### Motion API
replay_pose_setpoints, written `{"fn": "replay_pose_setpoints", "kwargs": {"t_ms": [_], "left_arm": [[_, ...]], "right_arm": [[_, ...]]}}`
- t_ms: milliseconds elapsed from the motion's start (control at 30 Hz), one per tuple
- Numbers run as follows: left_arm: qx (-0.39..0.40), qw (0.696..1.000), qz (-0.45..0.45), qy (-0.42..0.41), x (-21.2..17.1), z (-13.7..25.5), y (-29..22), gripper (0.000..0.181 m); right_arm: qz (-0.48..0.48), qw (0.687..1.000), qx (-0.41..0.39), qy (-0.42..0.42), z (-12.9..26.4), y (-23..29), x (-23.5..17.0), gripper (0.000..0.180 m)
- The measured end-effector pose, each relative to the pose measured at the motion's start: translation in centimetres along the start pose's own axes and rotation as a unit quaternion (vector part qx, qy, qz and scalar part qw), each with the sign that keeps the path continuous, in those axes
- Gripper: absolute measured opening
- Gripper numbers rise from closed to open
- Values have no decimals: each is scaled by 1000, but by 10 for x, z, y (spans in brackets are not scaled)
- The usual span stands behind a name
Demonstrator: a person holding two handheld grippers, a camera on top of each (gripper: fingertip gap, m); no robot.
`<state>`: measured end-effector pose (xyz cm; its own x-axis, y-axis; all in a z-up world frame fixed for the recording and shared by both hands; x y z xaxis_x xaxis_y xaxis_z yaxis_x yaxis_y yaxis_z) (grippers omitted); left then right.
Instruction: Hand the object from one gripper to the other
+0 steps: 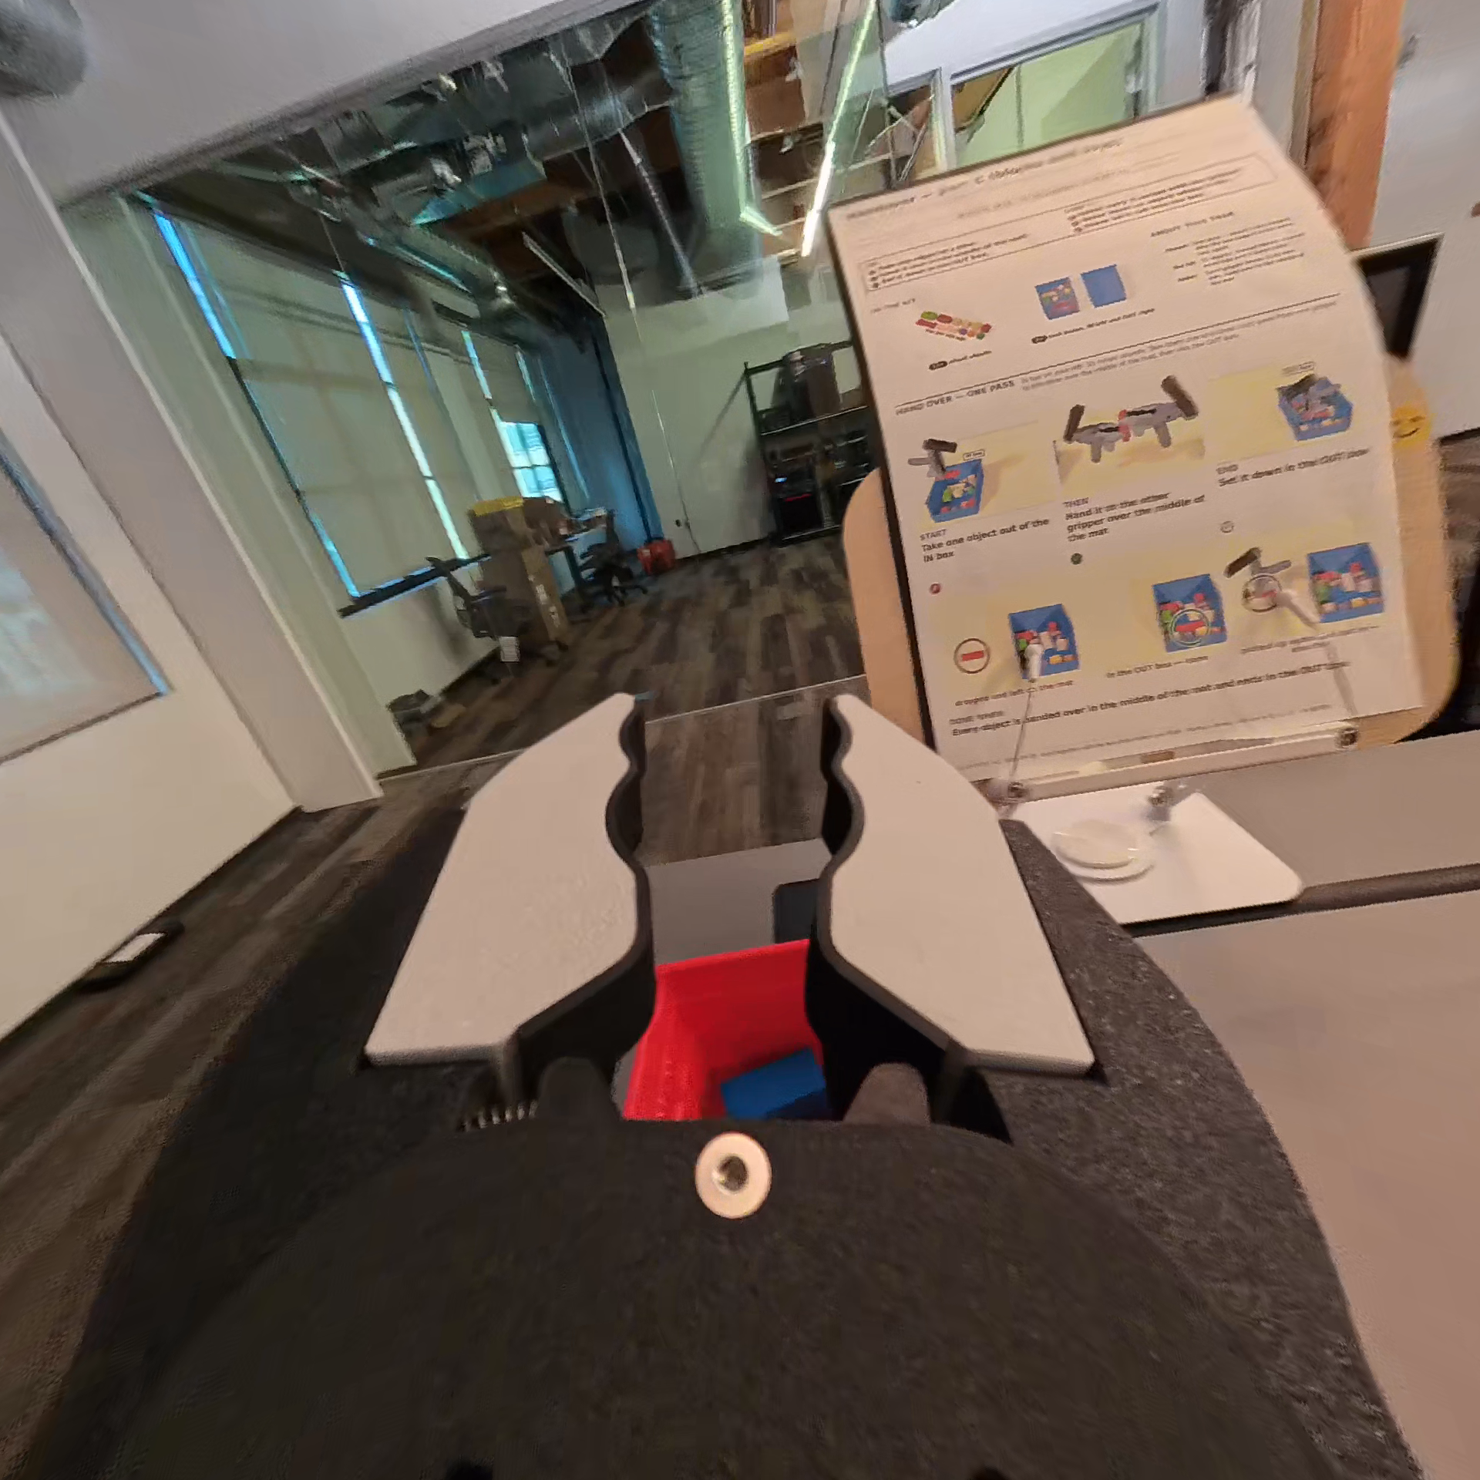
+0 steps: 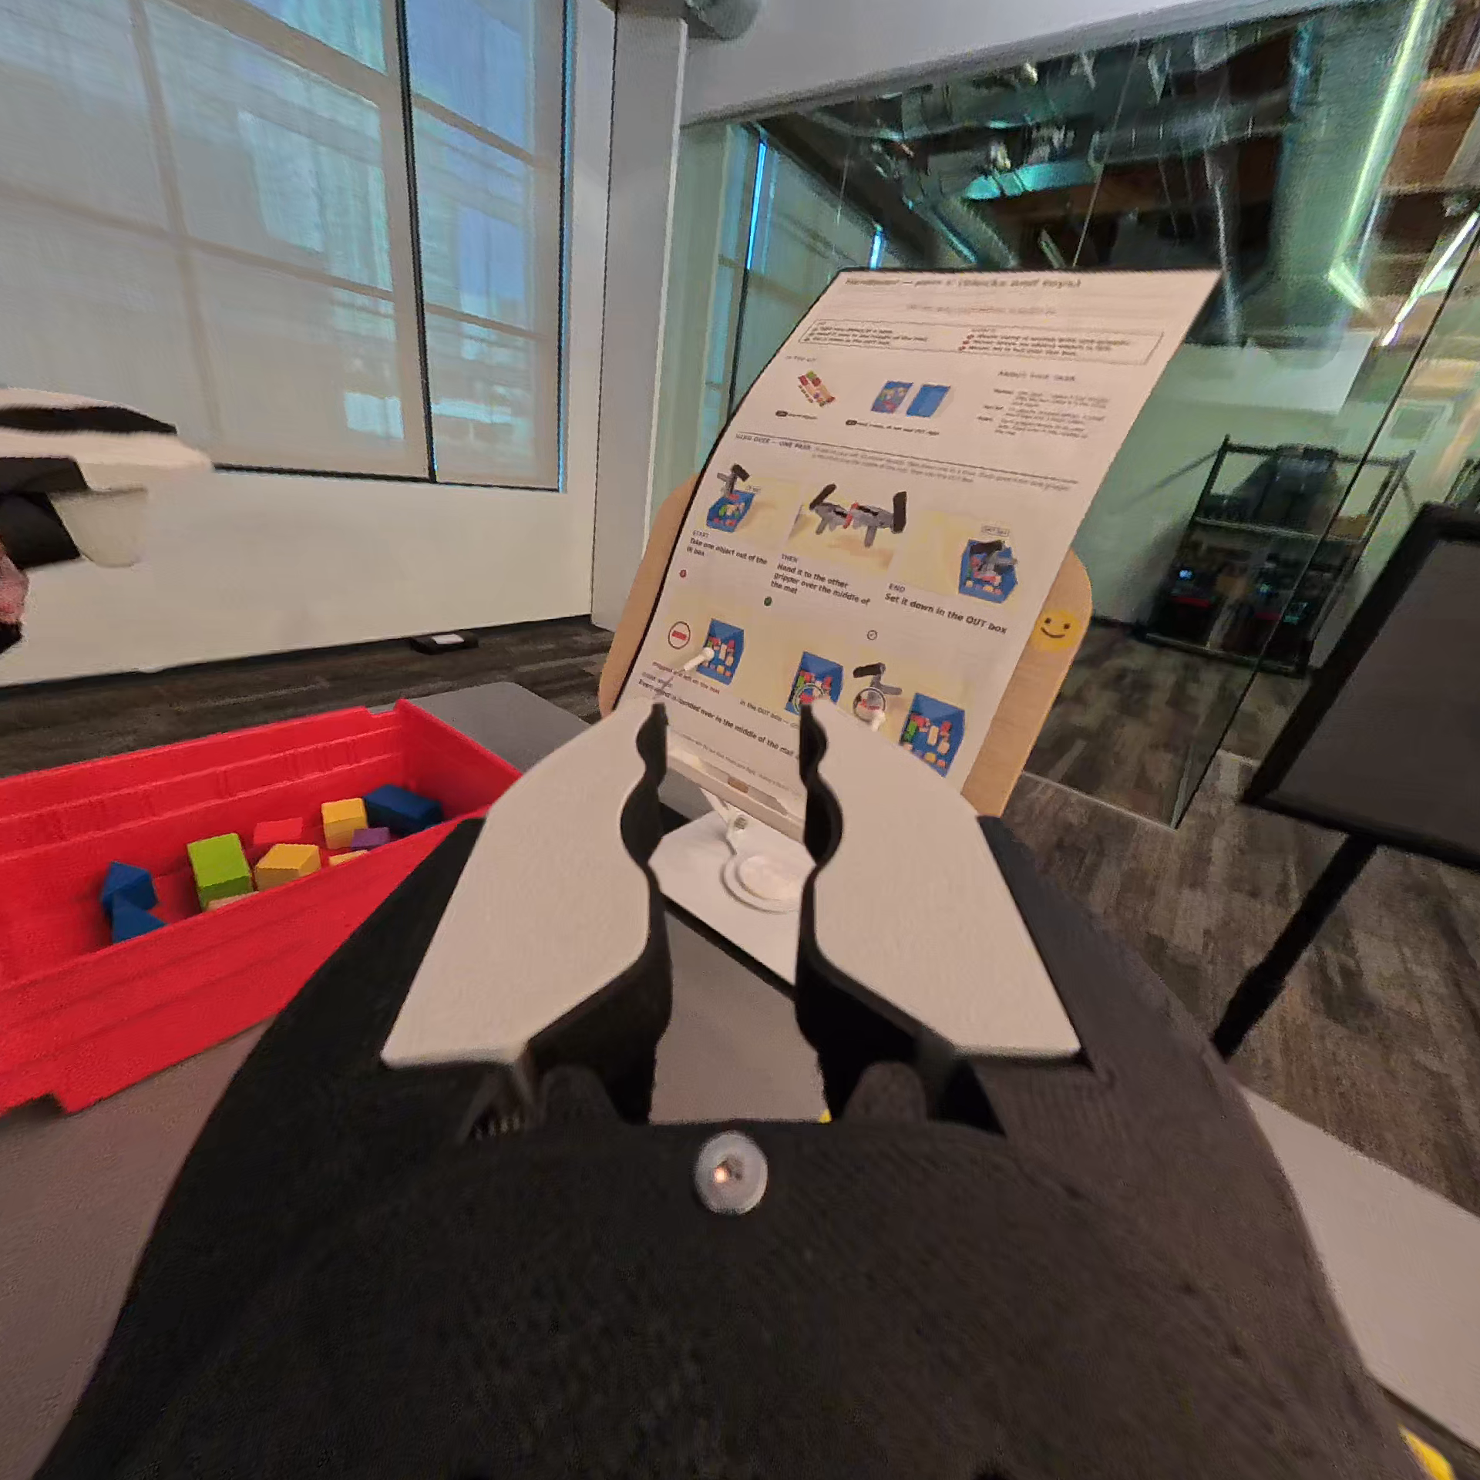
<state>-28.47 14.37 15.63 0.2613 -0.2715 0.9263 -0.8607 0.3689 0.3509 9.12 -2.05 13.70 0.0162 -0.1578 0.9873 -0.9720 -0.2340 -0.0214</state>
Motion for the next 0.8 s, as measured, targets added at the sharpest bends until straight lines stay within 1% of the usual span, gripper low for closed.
{"fn": "replay_pose_setpoints", "kwargs": {"t_ms": [33,133,167,200,233,267,300,333,433,500,533,633,733,800], "left_arm": [[-22,1000,15,-2,-2,1,1,42],[-109,992,68,-6,-7,6,8,51],[-150,985,84,-20,-6,10,10,49],[-182,977,100,-39,-5,14,13,43],[-198,972,116,-55,-3,17,17,38],[-207,968,122,-68,-2,20,20,27],[-204,969,120,-77,-2,22,25,20],[-192,972,112,-80,-1,24,29,18],[-135,985,75,-73,-1,28,45,20],[-121,990,50,-54,-5,30,51,21],[-118,991,38,-43,-8,31,53,22],[-98,995,10,-10,-15,31,60,31],[-78,997,-4,21,-20,33,68,33],[-85,996,1,24,-22,34,71,34]], "right_arm": [[22,1000,2,4,-2,4,-3,33],[94,993,62,24,-12,34,-16,36],[109,989,91,37,-17,47,-24,37],[117,983,127,63,-24,63,-34,37],[109,977,157,98,-33,79,-45,37],[94,970,178,133,-41,95,-56,38],[82,962,203,164,-50,114,-68,40],[76,952,224,194,-58,133,-79,40],[106,923,263,261,-85,188,-100,41],[138,918,250,275,-107,213,-103,42],[153,914,256,275,-115,223,-104,42],[173,899,262,307,-131,240,-106,45],[177,897,264,306,-138,248,-107,44],[177,898,256,311,-139,247,-108,44]]}}
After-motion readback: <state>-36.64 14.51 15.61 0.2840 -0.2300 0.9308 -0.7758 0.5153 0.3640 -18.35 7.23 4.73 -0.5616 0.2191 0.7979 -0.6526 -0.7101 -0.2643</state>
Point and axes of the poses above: each gripper's, where its closed fingertips meet, z back along the fingers, x out of its top, y = z × x across the jaws, the point moved 7 cm from there along z, back along the fingers, and after that the axes turned 7 degrees about -z, right-handed, at the moved point
